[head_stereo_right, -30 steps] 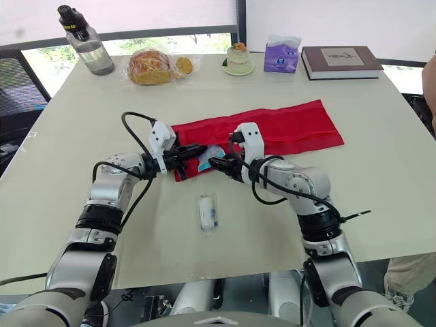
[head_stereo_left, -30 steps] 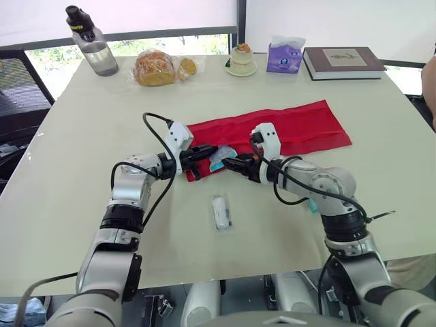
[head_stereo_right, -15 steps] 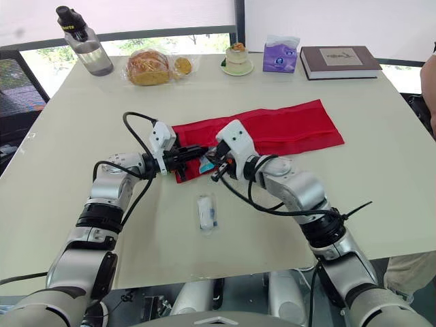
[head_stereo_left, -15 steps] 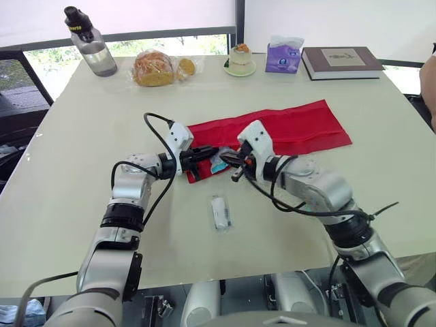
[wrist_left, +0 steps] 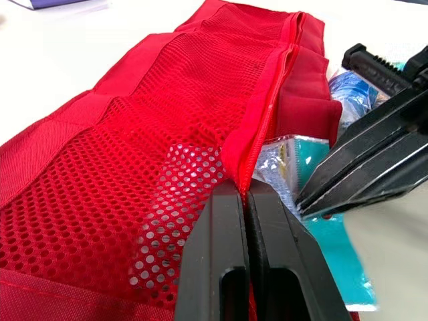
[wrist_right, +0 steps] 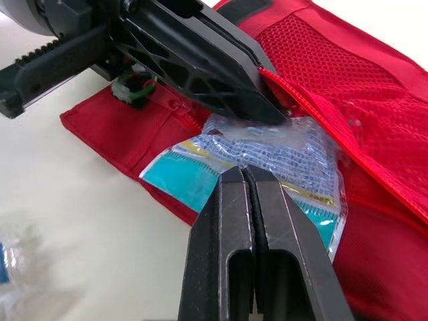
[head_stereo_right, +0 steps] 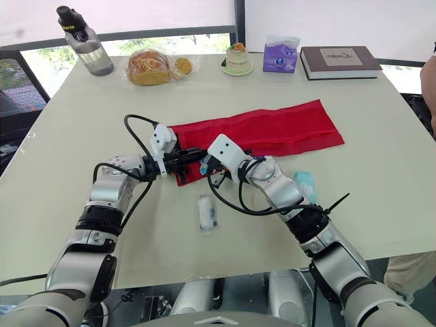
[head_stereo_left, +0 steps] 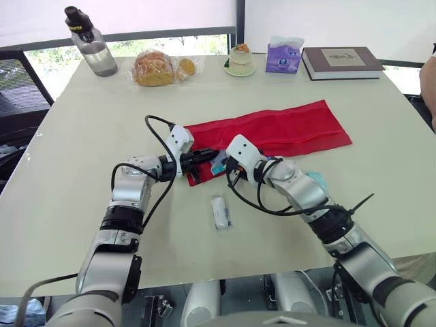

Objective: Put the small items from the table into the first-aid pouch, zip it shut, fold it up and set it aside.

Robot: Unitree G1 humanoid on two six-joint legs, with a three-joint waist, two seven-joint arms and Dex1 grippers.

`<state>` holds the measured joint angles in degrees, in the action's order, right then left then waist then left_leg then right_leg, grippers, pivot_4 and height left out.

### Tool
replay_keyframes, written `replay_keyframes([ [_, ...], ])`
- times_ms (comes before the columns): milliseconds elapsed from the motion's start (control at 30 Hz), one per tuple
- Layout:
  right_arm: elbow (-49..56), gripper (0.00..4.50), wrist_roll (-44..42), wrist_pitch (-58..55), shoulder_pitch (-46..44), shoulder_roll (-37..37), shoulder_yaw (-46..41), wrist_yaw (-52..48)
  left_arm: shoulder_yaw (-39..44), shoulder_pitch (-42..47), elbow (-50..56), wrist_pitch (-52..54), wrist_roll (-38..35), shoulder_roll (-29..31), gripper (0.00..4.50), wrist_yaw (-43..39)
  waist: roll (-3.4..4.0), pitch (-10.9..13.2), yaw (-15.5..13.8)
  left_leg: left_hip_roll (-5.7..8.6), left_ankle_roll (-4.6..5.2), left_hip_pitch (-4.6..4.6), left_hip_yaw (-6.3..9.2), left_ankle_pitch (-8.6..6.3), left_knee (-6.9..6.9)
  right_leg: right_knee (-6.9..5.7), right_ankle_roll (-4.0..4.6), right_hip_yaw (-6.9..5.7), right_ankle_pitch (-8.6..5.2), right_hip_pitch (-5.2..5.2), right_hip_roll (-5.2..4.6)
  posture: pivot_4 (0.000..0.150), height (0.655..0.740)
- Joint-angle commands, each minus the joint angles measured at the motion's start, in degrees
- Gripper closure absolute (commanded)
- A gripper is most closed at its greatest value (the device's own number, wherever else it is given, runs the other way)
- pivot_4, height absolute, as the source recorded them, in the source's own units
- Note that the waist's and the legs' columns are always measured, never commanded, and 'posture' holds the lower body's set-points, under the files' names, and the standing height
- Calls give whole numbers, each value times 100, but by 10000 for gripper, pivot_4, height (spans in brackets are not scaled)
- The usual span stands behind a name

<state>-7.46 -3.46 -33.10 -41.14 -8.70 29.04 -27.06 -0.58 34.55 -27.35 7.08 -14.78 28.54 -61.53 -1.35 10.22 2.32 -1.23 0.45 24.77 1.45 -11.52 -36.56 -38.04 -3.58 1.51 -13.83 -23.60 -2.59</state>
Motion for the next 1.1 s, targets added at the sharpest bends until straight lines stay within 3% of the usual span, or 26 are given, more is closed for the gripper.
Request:
replay_keyframes([
  [33, -124, 44774, 193, 192, -198, 161, -91, -24, -5, 15, 279, -26, -48, -15, 45000, -75, 0, 0, 0, 0, -1, 0, 0, 0, 0, 0, 0, 0, 0, 0, 0, 1500, 7400],
  [600, -2348, 44774, 790, 1084, -1010, 1599, -684, 1009, -104, -127, 419, -47, 12, -103, 45000, -91, 0, 0, 15, 0, -8, -4, 4, 5, 2, -5, 5, -1, 3, 0, 1, 1500, 7400],
  [967, -2959, 44774, 782, 1832, -1228, 1656, -1477, 2114, -102, -303, 431, -100, 19, -67, 45000, -109, 2, 1, 10, 0, -12, -3, 5, 7, 2, -5, 7, -2, 4, 0, 0, 1500, 7400],
  [1100, -2640, 44774, 585, 1526, -1062, 1615, -1268, 1476, -81, -249, 253, -183, 68, 6, 45000, -150, 1, 1, 13, 0, -12, -4, 5, 7, 3, -6, 7, -1, 4, 0, 0, 1500, 7400],
])
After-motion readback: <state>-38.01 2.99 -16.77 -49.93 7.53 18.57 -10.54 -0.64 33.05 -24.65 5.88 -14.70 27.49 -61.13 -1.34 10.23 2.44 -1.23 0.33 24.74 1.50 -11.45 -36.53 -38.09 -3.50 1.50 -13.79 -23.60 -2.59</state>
